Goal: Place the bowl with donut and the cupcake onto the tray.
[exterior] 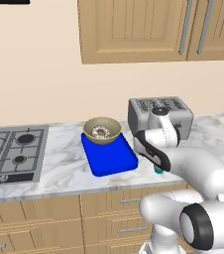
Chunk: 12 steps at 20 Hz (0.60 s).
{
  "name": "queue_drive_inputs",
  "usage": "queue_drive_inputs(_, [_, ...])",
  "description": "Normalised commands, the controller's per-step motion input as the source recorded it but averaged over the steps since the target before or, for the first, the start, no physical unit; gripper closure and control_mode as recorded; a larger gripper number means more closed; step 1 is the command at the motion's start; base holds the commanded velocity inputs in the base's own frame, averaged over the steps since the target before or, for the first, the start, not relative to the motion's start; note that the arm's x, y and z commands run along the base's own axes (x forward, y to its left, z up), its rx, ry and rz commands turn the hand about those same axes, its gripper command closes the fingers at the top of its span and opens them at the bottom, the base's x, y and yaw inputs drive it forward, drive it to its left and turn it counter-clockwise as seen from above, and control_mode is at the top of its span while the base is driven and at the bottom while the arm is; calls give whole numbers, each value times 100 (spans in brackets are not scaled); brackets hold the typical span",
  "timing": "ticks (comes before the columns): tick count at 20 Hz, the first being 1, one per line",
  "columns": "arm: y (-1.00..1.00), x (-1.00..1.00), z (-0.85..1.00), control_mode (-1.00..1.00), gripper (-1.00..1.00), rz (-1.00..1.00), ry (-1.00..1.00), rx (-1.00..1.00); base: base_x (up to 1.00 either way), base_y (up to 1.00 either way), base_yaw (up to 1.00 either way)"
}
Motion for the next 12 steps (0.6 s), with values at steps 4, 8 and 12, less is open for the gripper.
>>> queue_drive_inputs(4, [-14,-3,-23,-100,-100,-24,0,10,0,0,0])
queue_drive_inputs(8, [-15,0,-24,-100,-100,-20,0,6,0,0,0])
queue_drive_inputs(12, [-22,0,-25,-100,-100,-18,0,2,0,0,0])
